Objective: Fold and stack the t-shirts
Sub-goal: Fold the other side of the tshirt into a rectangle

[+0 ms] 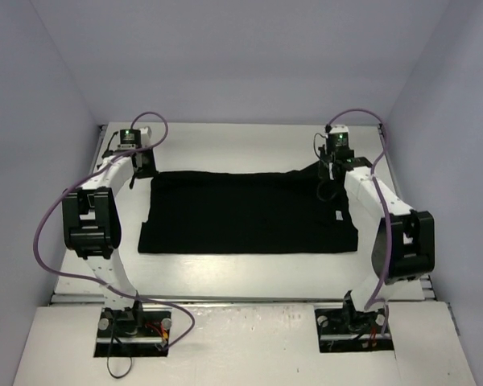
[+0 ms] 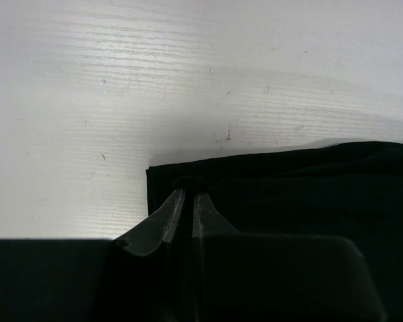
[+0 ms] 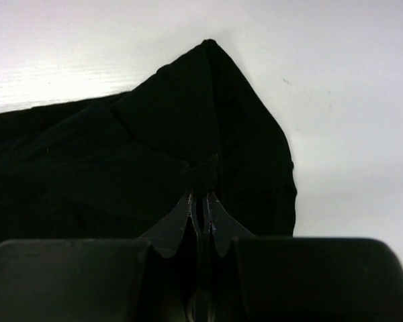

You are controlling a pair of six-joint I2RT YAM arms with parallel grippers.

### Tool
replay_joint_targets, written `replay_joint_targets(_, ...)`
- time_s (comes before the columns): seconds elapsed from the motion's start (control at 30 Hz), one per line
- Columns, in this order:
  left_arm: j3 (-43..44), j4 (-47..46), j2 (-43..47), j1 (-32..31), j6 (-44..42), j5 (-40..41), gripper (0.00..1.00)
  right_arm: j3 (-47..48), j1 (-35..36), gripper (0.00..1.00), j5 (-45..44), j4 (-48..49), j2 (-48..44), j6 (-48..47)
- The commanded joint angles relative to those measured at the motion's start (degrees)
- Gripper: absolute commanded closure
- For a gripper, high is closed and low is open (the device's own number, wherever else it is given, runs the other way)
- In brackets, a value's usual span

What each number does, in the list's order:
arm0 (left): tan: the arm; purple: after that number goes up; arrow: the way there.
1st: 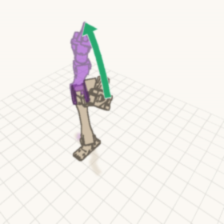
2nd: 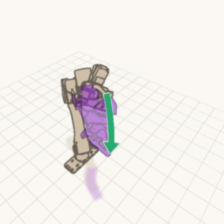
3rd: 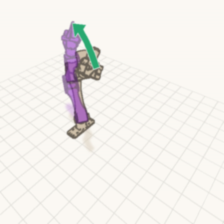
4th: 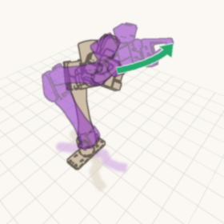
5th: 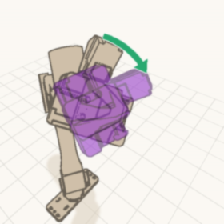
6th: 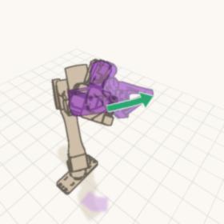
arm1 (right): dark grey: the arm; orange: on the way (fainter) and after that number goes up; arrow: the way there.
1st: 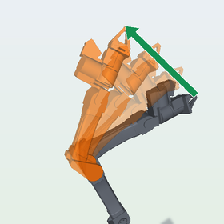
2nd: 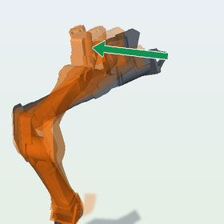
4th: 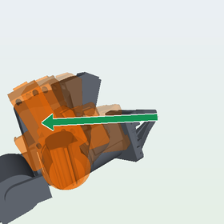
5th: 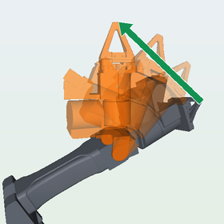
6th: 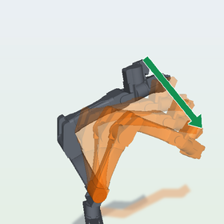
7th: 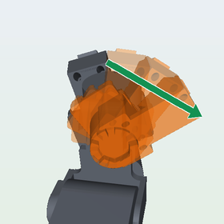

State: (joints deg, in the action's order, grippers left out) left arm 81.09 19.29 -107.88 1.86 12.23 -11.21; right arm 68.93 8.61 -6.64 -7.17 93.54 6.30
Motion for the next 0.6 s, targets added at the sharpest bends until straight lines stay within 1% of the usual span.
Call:
replay_joint_targets(0.0,-0.18,-2.79,4.80,-0.30,0.08,1.63,1.00,-3.15,0.30,1.00,-4.02,2.75,-8.57,2.95)
replay_joint_targets(0.23,-2.63,-3.38,5.93,-0.75,-0.05,2.10,1.00,-9.04,0.90,1.00,-3.37,2.74,-13.55,4.98)
replay_joint_targets(0.57,-4.52,-4.04,5.47,-1.33,-0.65,3.33,1.00,-14.13,3.86,1.00,-2.80,2.78,-13.29,8.10)
